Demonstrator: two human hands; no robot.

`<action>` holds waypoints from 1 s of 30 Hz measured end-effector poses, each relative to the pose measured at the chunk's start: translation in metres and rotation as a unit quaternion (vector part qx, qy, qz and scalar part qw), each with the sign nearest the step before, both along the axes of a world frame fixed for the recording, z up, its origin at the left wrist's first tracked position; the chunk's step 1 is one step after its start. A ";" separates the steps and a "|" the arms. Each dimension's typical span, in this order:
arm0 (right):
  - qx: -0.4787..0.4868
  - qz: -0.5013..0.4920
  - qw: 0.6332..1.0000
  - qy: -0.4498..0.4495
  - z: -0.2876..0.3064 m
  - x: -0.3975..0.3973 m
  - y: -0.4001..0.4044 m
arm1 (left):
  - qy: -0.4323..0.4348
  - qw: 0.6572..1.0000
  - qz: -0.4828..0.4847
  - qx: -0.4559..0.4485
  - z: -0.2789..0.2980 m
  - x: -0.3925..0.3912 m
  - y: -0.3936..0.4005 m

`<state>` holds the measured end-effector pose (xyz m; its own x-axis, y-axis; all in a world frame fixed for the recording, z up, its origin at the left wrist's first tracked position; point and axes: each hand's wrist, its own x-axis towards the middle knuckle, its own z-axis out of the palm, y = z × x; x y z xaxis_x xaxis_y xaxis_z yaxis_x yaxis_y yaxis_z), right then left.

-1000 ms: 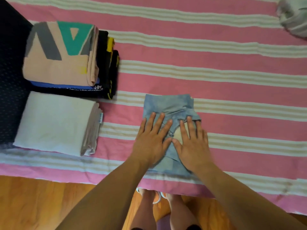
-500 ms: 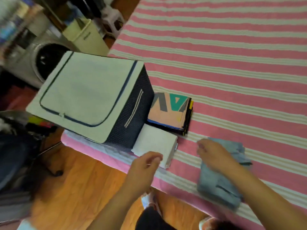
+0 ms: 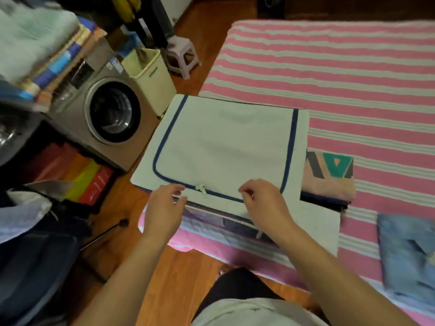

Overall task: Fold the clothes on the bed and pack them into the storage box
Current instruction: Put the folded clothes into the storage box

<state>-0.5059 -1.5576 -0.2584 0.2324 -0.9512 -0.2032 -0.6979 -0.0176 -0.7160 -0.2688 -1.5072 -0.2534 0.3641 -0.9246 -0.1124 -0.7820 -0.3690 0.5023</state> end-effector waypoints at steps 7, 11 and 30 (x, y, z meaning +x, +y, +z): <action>-0.033 0.032 0.986 0.157 -0.021 0.076 0.000 | -0.151 0.943 -0.252 0.159 -0.024 0.016 -0.079; -0.016 0.020 0.979 0.202 -0.041 0.115 -0.005 | -0.126 0.924 -0.310 0.187 -0.034 0.008 -0.089; -0.004 0.147 0.957 0.250 -0.028 0.129 -0.029 | 0.091 0.992 0.011 0.083 -0.032 0.014 -0.067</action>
<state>-0.3764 -1.5870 -0.2861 0.3660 -0.8611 -0.3528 -0.9174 -0.2702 -0.2923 -0.2549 -1.5742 -0.2859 0.3444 -0.8799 -0.3273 -0.6746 -0.4744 0.5655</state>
